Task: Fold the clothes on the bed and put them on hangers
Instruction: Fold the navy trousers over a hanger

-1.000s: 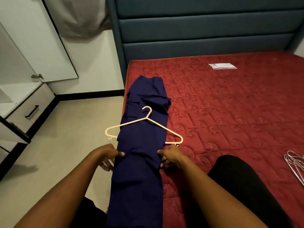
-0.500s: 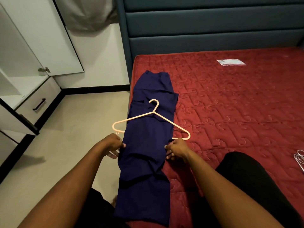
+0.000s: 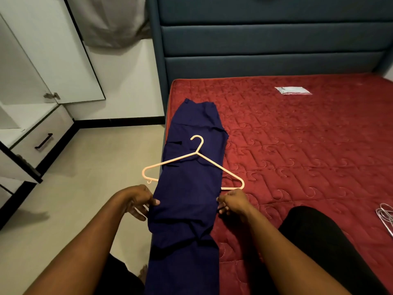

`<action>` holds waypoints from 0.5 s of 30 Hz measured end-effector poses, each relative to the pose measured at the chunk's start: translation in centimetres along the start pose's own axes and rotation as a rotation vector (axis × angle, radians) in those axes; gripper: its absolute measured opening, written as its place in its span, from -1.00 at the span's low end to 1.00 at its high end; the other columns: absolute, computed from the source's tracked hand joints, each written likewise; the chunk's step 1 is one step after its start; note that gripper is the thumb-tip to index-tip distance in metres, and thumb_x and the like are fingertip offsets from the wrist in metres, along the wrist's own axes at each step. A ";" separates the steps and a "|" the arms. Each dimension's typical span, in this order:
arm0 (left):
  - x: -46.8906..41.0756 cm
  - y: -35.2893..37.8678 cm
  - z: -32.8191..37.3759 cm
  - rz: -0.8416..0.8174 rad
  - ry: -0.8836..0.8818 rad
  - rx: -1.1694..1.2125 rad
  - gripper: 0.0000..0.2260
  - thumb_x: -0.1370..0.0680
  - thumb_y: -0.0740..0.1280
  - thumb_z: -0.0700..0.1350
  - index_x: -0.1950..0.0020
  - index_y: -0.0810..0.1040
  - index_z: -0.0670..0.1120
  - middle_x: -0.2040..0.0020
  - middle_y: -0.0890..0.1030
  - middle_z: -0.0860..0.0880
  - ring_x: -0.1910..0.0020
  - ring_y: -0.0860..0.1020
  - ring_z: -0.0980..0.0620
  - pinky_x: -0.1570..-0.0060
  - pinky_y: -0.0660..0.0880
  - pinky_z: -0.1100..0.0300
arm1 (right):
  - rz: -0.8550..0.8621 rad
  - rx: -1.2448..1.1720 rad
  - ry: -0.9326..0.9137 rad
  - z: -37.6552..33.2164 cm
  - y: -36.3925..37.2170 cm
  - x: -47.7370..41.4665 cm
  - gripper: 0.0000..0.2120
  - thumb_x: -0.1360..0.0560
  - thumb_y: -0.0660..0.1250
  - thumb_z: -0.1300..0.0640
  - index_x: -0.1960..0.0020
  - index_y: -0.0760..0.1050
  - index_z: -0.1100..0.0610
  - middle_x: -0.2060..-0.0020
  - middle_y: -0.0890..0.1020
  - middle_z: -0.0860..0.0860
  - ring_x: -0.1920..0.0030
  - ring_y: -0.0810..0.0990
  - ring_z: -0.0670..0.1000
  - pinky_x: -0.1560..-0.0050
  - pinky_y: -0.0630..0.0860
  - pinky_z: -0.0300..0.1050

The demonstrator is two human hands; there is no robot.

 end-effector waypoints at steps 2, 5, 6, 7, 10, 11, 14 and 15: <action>0.1 -0.1 -0.1 -0.021 -0.023 -0.042 -0.73 -0.59 0.44 -0.13 -0.19 0.59 -0.28 -0.14 0.64 -0.22 0.07 0.72 -0.20 0.11 0.68 -0.07 | -0.055 0.074 0.043 0.1 0.4 0.2 -0.77 -0.61 0.29 0.31 0.23 0.51 0.25 0.48 0.62 0.09 0.57 0.56 0.00 0.58 0.35 -0.29; 0.1 -0.1 0.1 -0.052 -0.051 -0.106 -0.70 -0.59 0.43 -0.13 -0.23 0.56 -0.30 -0.15 0.63 -0.22 0.10 0.73 -0.19 0.09 0.68 -0.07 | -0.137 0.266 0.059 -1.4 0.6 0.4 -0.71 -0.63 0.25 0.30 0.27 0.49 0.24 0.55 0.61 0.00 0.61 0.55 -0.08 0.59 0.32 -0.35; 0.1 -0.1 0.2 -0.065 -0.062 -0.127 -0.70 -0.59 0.43 -0.13 -0.24 0.55 -0.29 -0.14 0.64 -0.22 0.09 0.73 -0.19 0.06 0.68 -0.08 | -0.161 0.330 0.063 -1.8 0.5 0.3 -0.73 -0.63 0.25 0.29 0.25 0.51 0.22 0.54 0.62 -0.02 0.60 0.56 -0.10 0.58 0.31 -0.36; 0.1 -0.1 0.3 -0.081 -0.076 -0.152 -0.69 -0.59 0.43 -0.13 -0.24 0.55 -0.29 -0.12 0.65 -0.22 0.09 0.73 -0.19 0.02 0.67 -0.09 | -0.184 0.385 0.070 -2.1 0.3 0.1 -0.75 -0.62 0.26 0.27 0.22 0.52 0.20 0.52 0.64 -0.04 0.57 0.57 -0.12 0.55 0.30 -0.37; 0.0 0.3 0.8 -0.177 -0.128 -0.241 -0.69 -0.57 0.45 -0.15 -0.25 0.55 -0.27 -0.07 0.70 -0.21 0.04 0.73 -0.19 -0.03 0.66 -0.08 | -0.259 0.524 0.080 -2.3 0.4 -0.3 -0.81 -0.60 0.33 0.20 0.19 0.57 0.15 0.42 0.69 -0.04 0.48 0.58 -0.14 0.49 0.31 -0.36; 0.1 0.4 1.0 -0.206 -0.145 -0.277 -0.68 -0.57 0.46 -0.15 -0.25 0.55 -0.27 -0.08 0.71 -0.21 0.03 0.73 -0.19 -0.04 0.66 -0.07 | -0.274 0.561 0.068 -2.2 0.7 -0.5 -0.82 -0.59 0.35 0.20 0.19 0.59 0.15 0.37 0.70 -0.02 0.47 0.58 -0.14 0.49 0.31 -0.36; -0.3 -0.3 1.2 -0.228 -0.201 -0.380 -0.63 -0.55 0.49 -0.06 -0.22 0.57 -0.29 -0.06 0.71 -0.21 0.02 0.73 -0.17 -0.09 0.64 -0.05 | -0.326 0.648 0.073 -1.9 1.4 -1.0 -0.82 -0.60 0.34 0.20 0.19 0.59 0.13 0.28 0.70 0.01 0.46 0.59 -0.13 0.50 0.33 -0.34; -0.5 -0.9 1.6 -0.208 -0.217 -0.423 -0.61 -0.55 0.48 0.00 -0.17 0.60 -0.29 -0.01 0.73 -0.20 0.05 0.73 -0.14 -0.09 0.64 -0.03 | -0.362 0.687 0.088 -1.8 1.5 -1.2 -0.81 -0.61 0.34 0.19 0.18 0.58 0.10 0.29 0.70 -0.01 0.46 0.61 -0.14 0.49 0.36 -0.33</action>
Point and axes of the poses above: each hand's wrist, its own x-axis away from the middle knuckle, its own y-axis out of the palm, z = x × y, the point moved 10 cm from there along -x, towards the middle knuckle
